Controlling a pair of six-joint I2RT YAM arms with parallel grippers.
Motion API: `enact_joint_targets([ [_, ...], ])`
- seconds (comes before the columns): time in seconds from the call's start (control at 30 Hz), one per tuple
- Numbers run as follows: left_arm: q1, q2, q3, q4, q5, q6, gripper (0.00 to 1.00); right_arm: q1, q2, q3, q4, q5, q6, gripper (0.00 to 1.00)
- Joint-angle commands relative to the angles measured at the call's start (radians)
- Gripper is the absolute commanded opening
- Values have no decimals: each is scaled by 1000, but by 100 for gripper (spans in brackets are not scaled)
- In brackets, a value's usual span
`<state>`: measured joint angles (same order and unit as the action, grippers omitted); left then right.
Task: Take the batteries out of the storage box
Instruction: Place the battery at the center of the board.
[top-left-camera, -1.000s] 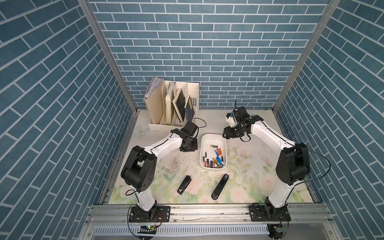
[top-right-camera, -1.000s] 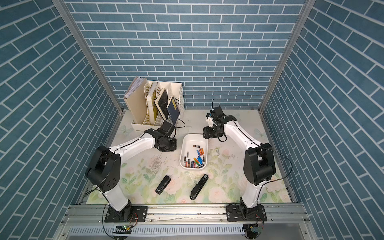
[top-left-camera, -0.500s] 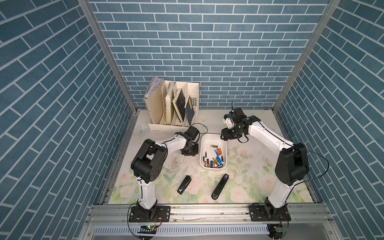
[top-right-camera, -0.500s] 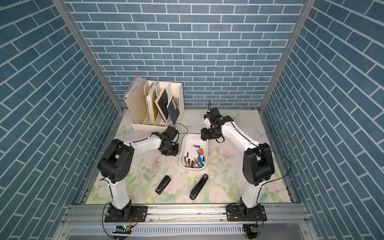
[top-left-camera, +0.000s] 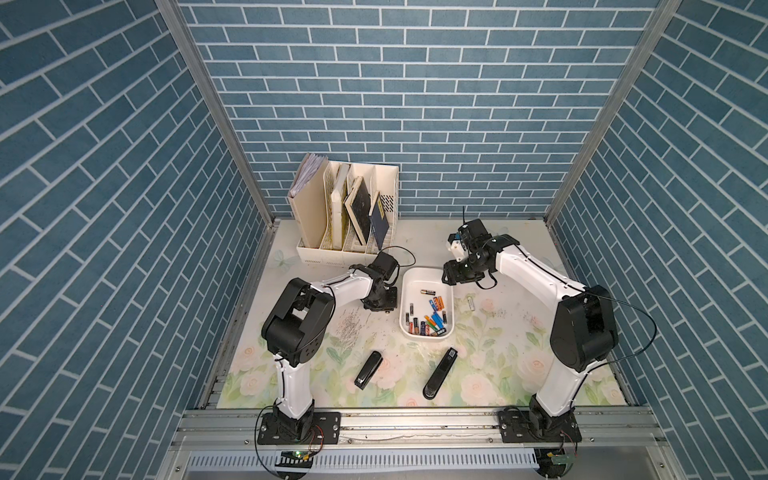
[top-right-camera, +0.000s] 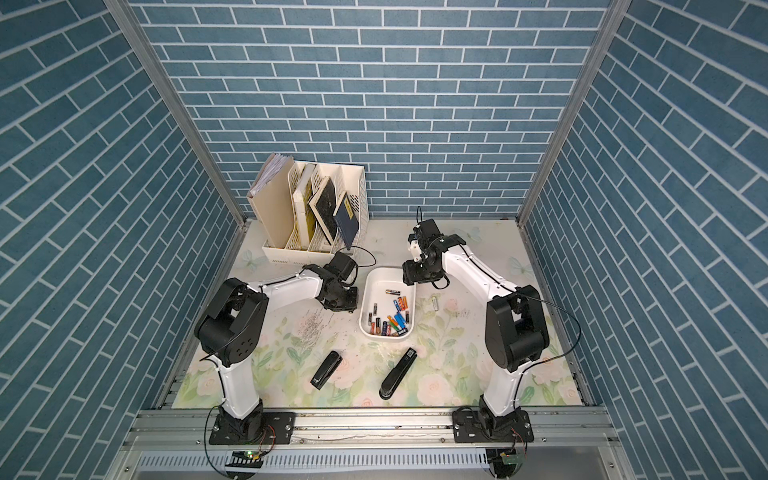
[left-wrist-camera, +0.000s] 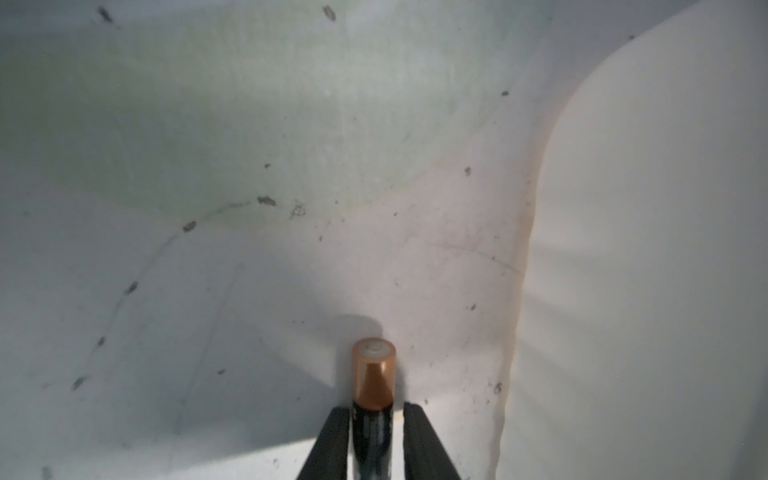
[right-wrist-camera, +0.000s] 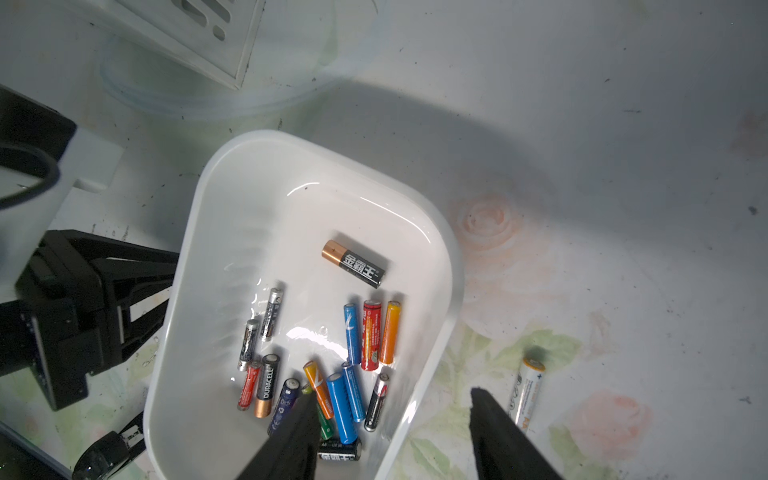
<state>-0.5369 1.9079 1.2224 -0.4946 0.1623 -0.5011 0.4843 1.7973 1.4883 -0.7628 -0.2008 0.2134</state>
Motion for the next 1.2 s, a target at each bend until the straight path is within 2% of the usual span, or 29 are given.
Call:
enact_joint_targets([
  [0.0, 6, -10, 10, -35, -8, 2, 32, 5, -9, -8, -9, 13, 24, 61],
  [0.43, 6, -36, 55, -67, -14, 0, 45, 7, -9, 23, -10, 15, 20, 61],
  [0.8, 7, -53, 113, -94, -18, 1, 50, 18, -1, 61, -21, 9, 28, 61],
  [1.17, 6, -42, 160, -116, -20, 10, 51, 73, 8, 73, -13, 24, 48, 61],
])
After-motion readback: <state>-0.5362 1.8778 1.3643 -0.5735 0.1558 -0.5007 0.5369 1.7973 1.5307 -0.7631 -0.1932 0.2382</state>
